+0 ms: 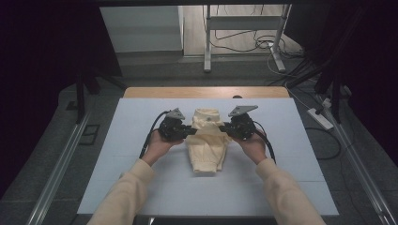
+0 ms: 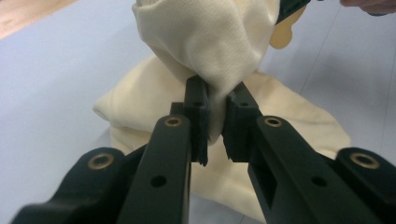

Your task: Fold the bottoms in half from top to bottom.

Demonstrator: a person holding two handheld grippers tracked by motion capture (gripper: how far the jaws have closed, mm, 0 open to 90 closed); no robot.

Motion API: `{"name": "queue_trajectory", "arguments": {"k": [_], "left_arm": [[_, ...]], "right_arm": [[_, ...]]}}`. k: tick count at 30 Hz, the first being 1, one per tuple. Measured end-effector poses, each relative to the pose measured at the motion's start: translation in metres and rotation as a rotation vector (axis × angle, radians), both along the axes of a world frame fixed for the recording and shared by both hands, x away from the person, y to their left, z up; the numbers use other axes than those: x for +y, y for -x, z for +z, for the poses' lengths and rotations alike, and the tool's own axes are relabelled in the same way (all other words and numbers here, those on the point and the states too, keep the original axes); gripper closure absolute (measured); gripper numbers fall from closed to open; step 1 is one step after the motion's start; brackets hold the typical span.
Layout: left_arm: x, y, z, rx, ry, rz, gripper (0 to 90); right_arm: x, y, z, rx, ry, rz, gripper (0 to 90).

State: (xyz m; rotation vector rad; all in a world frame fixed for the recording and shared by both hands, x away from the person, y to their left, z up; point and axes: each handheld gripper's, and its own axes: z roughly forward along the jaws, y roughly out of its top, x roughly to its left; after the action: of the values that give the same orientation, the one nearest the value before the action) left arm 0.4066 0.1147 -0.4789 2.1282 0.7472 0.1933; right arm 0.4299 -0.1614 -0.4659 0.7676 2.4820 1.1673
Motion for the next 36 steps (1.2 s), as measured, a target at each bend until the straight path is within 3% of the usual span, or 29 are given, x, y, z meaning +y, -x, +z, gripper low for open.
{"name": "queue_trajectory", "arguments": {"k": [7, 28, 36], "left_arm": [[-0.002, 0.006, -0.011, 0.010, -0.022, -0.010, 80.7], [-0.004, 0.016, -0.030, 0.035, -0.039, -0.013, 78.0], [-0.003, 0.017, -0.033, 0.055, -0.027, -0.012, 74.4]], "right_arm": [[-0.001, 0.008, -0.010, 0.004, 0.031, 0.014, 78.6], [-0.004, 0.020, -0.029, 0.046, 0.019, 0.023, 77.8], [-0.004, 0.025, -0.034, 0.048, 0.020, 0.031, 76.9]]}}
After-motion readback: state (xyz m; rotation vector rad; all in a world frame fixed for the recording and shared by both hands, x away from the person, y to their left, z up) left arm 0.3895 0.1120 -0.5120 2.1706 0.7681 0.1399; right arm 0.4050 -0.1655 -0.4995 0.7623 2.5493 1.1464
